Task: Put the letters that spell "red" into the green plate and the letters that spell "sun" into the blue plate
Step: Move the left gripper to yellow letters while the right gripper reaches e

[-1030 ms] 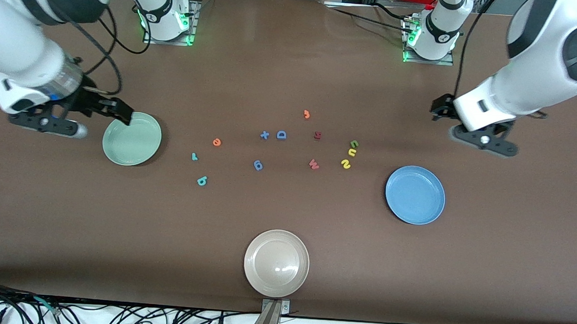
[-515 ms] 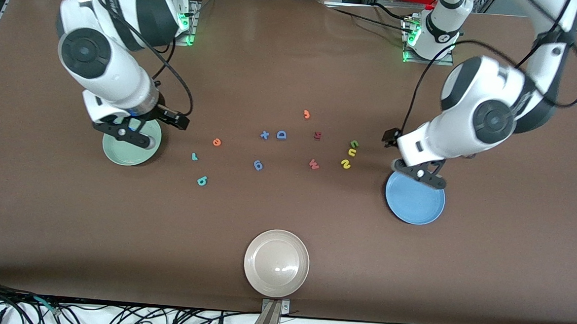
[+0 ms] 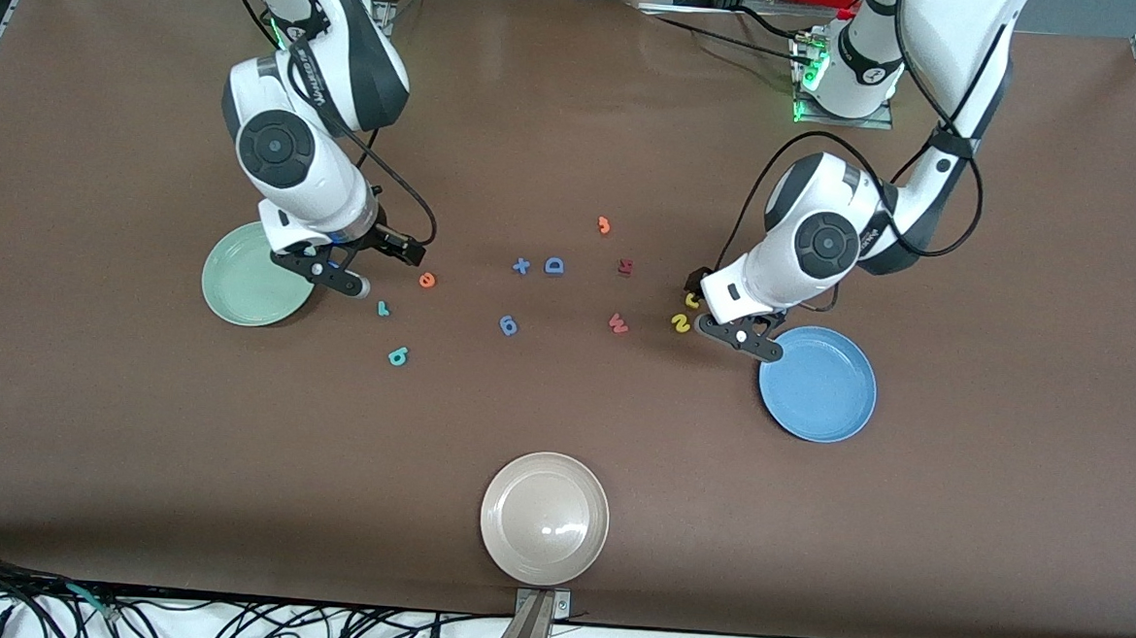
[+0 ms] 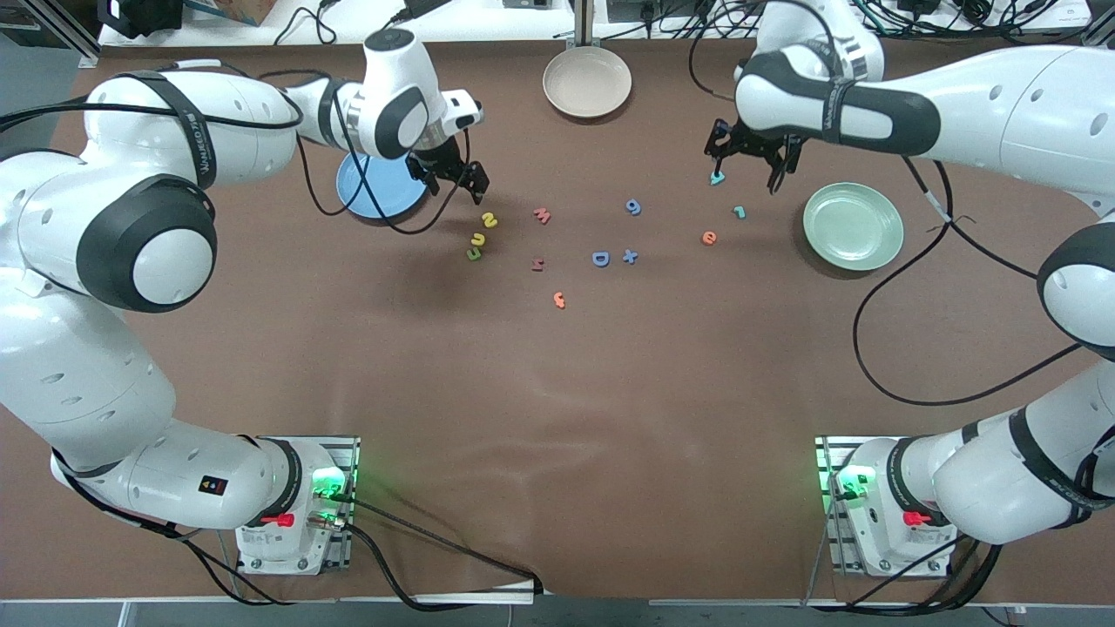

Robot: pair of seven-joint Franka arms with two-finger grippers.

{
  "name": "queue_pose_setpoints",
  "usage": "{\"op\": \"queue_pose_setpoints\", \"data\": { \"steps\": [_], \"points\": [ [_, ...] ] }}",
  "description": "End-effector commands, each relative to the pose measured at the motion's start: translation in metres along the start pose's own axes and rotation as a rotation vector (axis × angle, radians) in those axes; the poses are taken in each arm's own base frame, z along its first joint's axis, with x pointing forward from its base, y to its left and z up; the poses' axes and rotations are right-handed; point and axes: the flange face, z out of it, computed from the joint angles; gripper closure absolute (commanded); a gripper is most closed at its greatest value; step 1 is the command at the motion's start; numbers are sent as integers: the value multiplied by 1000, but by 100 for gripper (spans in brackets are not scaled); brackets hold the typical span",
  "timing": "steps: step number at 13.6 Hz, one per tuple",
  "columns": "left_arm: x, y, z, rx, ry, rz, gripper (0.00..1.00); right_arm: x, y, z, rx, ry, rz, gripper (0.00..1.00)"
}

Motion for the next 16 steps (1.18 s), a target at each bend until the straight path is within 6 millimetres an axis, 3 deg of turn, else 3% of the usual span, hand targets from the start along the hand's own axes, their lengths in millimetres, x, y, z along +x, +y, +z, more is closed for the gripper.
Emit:
{"op": "queue_pose_setpoints", "data": {
  "steps": [1,5,7,12,16],
  "points": [
    [-18,9,15,-5,36,-4,0,-15,14,35,36,25,20,1],
    [-32,36,53,-4,70,-21,0,-19,6,76,38,30,37,1],
    [-31,34,52,-3,72,-23,0,-14,0,102,50,44,59,1],
    [-34,33,69,-3,48,-30,0,-8,-4,144,56,55,64,1],
    [-34,32,81,-5,42,-34,4,-16,-19,161,73,72,99,2]
  ]
}}
